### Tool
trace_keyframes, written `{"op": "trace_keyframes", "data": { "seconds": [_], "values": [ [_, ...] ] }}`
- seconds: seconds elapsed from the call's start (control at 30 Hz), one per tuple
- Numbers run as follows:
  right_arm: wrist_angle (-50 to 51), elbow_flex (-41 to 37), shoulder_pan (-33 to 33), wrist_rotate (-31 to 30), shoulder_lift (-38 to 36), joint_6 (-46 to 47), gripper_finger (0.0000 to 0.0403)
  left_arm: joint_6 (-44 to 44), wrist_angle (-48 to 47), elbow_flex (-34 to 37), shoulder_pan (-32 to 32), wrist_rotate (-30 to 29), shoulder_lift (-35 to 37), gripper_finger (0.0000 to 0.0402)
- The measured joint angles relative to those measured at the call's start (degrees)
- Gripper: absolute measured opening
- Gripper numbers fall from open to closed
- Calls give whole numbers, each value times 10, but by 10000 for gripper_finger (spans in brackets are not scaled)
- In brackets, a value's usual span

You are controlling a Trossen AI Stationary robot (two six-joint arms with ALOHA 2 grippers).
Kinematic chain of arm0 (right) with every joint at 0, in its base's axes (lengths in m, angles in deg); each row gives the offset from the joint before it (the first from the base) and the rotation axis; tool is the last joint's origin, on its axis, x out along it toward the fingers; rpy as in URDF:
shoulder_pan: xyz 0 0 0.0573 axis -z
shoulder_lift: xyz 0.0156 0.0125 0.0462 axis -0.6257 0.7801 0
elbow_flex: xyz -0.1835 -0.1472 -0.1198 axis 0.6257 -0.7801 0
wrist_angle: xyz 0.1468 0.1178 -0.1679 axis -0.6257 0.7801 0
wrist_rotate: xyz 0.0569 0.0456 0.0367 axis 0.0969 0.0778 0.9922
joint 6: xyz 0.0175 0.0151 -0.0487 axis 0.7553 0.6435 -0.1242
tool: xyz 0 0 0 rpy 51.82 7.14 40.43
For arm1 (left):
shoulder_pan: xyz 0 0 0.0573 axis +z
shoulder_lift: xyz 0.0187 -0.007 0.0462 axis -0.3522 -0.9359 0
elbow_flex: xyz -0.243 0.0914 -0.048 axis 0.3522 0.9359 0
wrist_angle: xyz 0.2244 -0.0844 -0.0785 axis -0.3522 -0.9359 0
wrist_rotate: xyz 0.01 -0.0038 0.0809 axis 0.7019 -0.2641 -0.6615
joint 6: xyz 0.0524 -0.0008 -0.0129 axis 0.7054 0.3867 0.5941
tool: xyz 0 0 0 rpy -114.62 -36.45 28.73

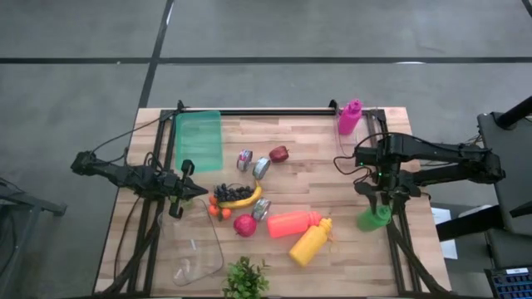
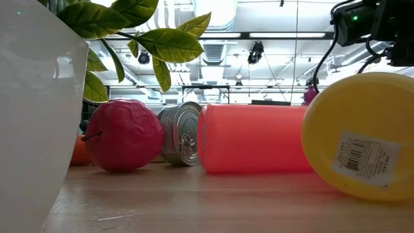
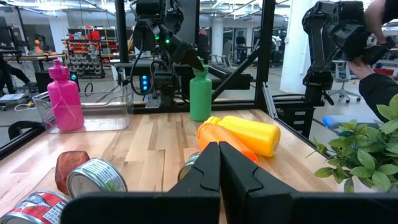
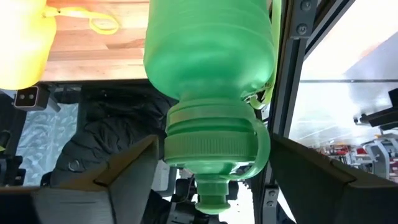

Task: Pick & Place Food Item
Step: Put the green tumbler bottle into the top right transparent bin

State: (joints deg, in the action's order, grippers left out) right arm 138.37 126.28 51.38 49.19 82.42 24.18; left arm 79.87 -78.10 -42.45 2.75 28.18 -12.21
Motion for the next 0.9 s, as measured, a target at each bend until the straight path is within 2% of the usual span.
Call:
{"op": "trace_keyframes", "data": {
  "seconds": [0.2,0.5,0.9],
  "values": [
    [0,0,0,0,0,0,344,0,0,0,0,0,0,0],
    [0,37,0,-9,0,-23,348,0,0,0,0,0,0,0],
    [-1,185,-12,-189,-21,-5,348,0,0,0,0,0,0,0]
  ]
}}
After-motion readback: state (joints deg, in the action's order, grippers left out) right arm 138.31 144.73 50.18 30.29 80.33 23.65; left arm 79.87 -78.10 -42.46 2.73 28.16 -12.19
